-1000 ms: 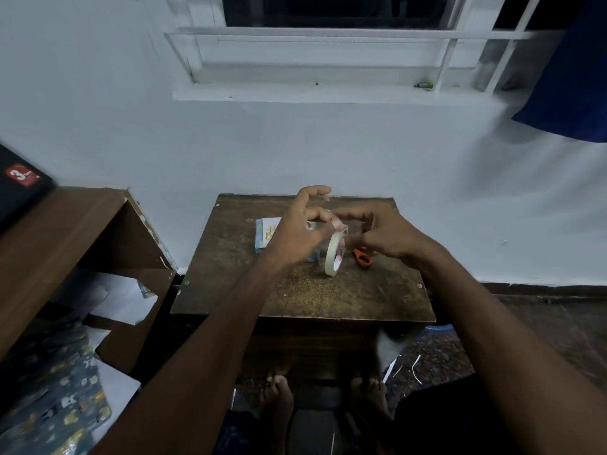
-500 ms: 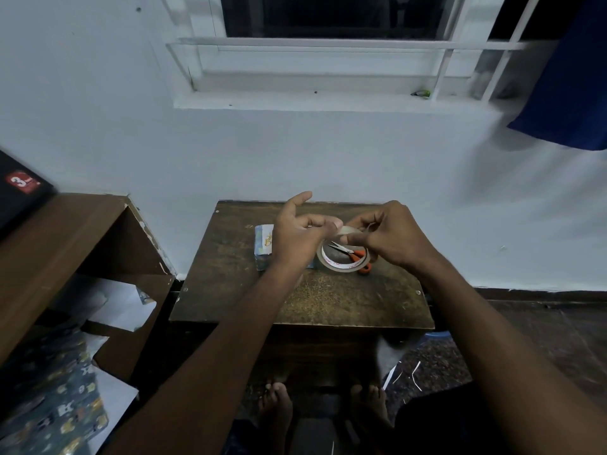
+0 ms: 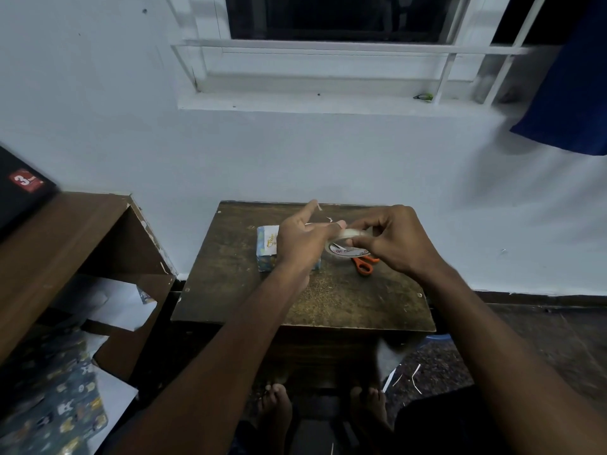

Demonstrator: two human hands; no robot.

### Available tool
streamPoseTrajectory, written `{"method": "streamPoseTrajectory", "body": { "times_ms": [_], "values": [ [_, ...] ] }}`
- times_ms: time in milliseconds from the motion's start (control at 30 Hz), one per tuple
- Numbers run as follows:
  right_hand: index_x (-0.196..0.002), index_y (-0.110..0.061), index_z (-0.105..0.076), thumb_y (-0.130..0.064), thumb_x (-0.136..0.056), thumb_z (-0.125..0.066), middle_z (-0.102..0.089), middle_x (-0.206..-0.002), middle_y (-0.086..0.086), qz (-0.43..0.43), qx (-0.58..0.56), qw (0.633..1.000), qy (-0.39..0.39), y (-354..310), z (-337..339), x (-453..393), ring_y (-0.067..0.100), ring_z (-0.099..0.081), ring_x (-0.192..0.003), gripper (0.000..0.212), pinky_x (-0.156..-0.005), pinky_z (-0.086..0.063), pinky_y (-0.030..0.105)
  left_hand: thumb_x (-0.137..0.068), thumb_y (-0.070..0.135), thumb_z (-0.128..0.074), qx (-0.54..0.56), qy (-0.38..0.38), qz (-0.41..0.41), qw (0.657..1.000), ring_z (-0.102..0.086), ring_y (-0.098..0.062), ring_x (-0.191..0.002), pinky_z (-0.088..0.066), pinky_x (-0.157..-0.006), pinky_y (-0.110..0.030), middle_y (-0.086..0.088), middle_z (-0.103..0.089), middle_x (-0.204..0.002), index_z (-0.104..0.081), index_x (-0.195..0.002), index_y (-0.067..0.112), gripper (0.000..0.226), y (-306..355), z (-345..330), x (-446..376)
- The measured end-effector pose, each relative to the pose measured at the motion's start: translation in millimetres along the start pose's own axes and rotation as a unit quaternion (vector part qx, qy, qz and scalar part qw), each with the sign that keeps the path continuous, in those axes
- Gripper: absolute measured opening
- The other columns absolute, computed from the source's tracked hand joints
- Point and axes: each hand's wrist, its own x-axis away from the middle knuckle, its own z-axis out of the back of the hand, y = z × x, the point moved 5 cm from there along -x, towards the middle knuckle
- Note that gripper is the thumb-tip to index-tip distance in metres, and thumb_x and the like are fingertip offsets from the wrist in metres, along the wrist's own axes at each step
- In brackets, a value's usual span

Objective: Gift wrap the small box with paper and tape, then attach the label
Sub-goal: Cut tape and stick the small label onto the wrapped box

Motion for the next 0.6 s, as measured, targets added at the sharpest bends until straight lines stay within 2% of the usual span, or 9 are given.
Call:
{"method": "streamPoseTrajectory", "body": {
  "times_ms": [133,200,267,333,400,500,600],
  "values": [
    [-0.095,-0.029,-0.086,-0.015,-0.078,-0.091,-0.068,-0.068,-0.028,0.016,0.01,1.0,0.008,0.1,-0.2,0.8,0.005,-0.056,-0.054,0.023,-0.052,-0.035,0.014,-0.083,0.024,-0.089,-0.022,-0.011,-0.007,1.0,-0.069,-0.011,-0.121,-0.049,-0.082,-0.016,-0.003,-0.073,-0.133,-0.044,-0.16,0.023,0.089,-1.4,-1.7,-1.0],
    [-0.096,-0.027,-0.086,-0.013,-0.078,-0.09,-0.065,-0.066,-0.031,0.029,0.013,0.999,0.005,-4.0,-0.6,2.2,0.003,-0.055,-0.055,0.023,-0.052,-0.034,0.012,-0.083,0.021,-0.089,-0.015,-0.007,-0.004,1.0,-0.068,-0.013,-0.122,-0.05,-0.08,-0.015,-0.006,-0.067,-0.143,-0.047,-0.158,0.024,0.087,-0.7,-1.1,0.1],
    [-0.096,-0.026,-0.085,-0.013,-0.078,-0.09,-0.063,-0.066,-0.034,0.039,0.012,0.999,0.001,-6.9,-1.0,2.6,0.002,-0.054,-0.056,0.023,-0.053,-0.034,0.012,-0.08,0.018,-0.089,-0.003,0.0,0.001,1.0,-0.07,-0.014,-0.117,-0.054,-0.079,-0.017,-0.006,-0.068,-0.141,-0.049,-0.157,0.024,0.086,-1.9,-0.2,0.1],
    [-0.096,-0.027,-0.085,-0.014,-0.078,-0.09,-0.064,-0.067,-0.033,0.044,0.01,0.999,0.001,-7.3,-1.3,2.2,0.003,-0.053,-0.056,0.022,-0.053,-0.033,0.012,-0.075,0.021,-0.09,0.002,0.004,0.009,1.0,-0.07,-0.017,-0.117,-0.058,-0.092,-0.027,-0.005,-0.069,-0.14,-0.052,-0.155,0.025,0.089,-4.5,0.2,-1.7],
    [-0.095,-0.029,-0.085,-0.015,-0.078,-0.09,-0.068,-0.071,-0.027,0.048,0.005,0.999,-0.004,-6.3,-2.1,1.5,0.005,-0.053,-0.056,0.023,-0.054,-0.034,0.014,-0.072,0.023,-0.093,0.003,0.011,0.018,1.0,-0.068,-0.018,-0.121,-0.057,-0.102,-0.035,-0.001,-0.066,-0.143,-0.054,-0.153,0.023,0.091,-5.4,1.3,-2.2],
    [-0.094,-0.03,-0.085,-0.009,-0.077,-0.09,-0.075,-0.082,-0.015,0.054,-0.012,0.998,-0.023,-6.9,-4.4,1.3,0.005,-0.052,-0.055,0.027,-0.055,-0.038,0.018,-0.079,0.024,-0.093,0.004,0.026,0.009,1.0,-0.066,-0.015,-0.124,-0.053,-0.108,-0.034,-0.002,-0.066,-0.142,-0.048,-0.157,0.015,0.09,-5.1,4.3,-2.7],
    [-0.088,-0.035,-0.084,-0.01,-0.075,-0.091,-0.071,-0.075,-0.019,0.04,0.037,0.998,-0.03,-4.4,-8.6,-0.7,0.002,-0.056,-0.058,0.029,-0.057,-0.037,0.019,-0.096,0.035,-0.078,-0.018,0.023,-0.005,1.0,-0.075,-0.006,-0.1,-0.054,-0.106,-0.035,0.004,-0.082,-0.104,-0.03,-0.165,0.009,0.088,-1.8,6.6,-2.0]
  ]
}}
